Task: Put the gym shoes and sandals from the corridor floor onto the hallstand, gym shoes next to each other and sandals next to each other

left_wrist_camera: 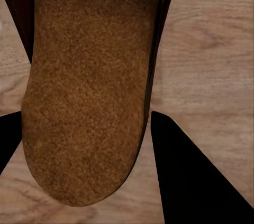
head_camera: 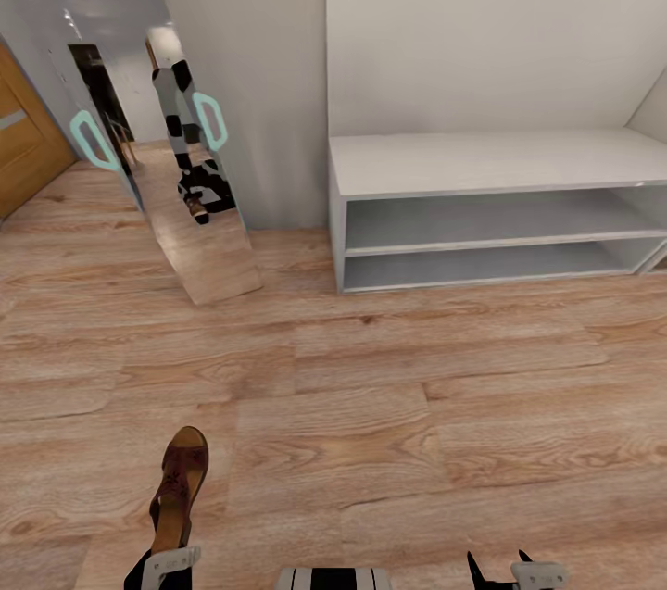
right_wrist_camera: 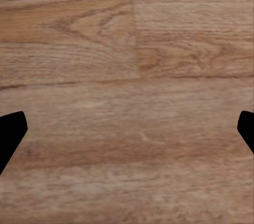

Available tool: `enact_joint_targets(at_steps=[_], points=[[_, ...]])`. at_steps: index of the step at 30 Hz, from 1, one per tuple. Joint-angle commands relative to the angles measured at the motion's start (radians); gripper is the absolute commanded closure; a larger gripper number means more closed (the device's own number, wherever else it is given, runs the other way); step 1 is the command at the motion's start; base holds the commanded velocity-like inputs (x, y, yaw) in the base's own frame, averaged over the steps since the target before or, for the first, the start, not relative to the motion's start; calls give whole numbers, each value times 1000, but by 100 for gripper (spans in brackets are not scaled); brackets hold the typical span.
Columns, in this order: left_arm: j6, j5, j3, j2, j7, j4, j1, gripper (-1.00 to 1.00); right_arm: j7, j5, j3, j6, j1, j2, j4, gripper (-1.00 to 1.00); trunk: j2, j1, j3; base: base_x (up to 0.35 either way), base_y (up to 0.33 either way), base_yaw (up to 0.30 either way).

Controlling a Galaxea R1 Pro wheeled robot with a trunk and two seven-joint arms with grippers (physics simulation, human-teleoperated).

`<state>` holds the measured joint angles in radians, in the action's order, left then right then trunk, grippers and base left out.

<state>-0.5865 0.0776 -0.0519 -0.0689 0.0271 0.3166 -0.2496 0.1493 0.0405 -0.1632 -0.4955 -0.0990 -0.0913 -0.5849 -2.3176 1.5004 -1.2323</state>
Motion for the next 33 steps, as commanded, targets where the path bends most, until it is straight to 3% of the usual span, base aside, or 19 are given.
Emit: enact_joint_targets(at_steps=[1,5,9,15,22,28,29,33], points=[[-3,3,3,0,1,-1,0,100,7,4,-6,-3,-1,1,0,-100,0,0,0,0,50,27],[-4,4,2,0,2,-2,0,100,7,4,-6,-3,-1,1,0,-100,0,0,1,0,26,135],[-47,96,-12,-7,4,-3,12,100,7,4,-6,-3,-1,1,0,-100,0,0,3,0,5,242],[-68,174,-16,-11,-9,-3,33,100,7,4,-6,-3,-1,1,0,-100,0,0,6,0,1,260],[-70,178,-9,-10,-12,-14,36,100,8,5,-6,-2,-1,2,0,-100,0,0,10,0,0,265],[-70,122,-8,-5,-12,-18,36,100,8,6,-6,-2,-1,2,0,-100,0,0,13,0,0,266],[-70,99,-8,-3,-11,-18,36,100,8,6,-6,-2,-1,2,0,-100,0,0,13,0,0,266],[-70,83,-9,-1,-10,-17,36,100,7,6,-6,-2,-1,2,0,-100,0,0,15,0,0,266]])
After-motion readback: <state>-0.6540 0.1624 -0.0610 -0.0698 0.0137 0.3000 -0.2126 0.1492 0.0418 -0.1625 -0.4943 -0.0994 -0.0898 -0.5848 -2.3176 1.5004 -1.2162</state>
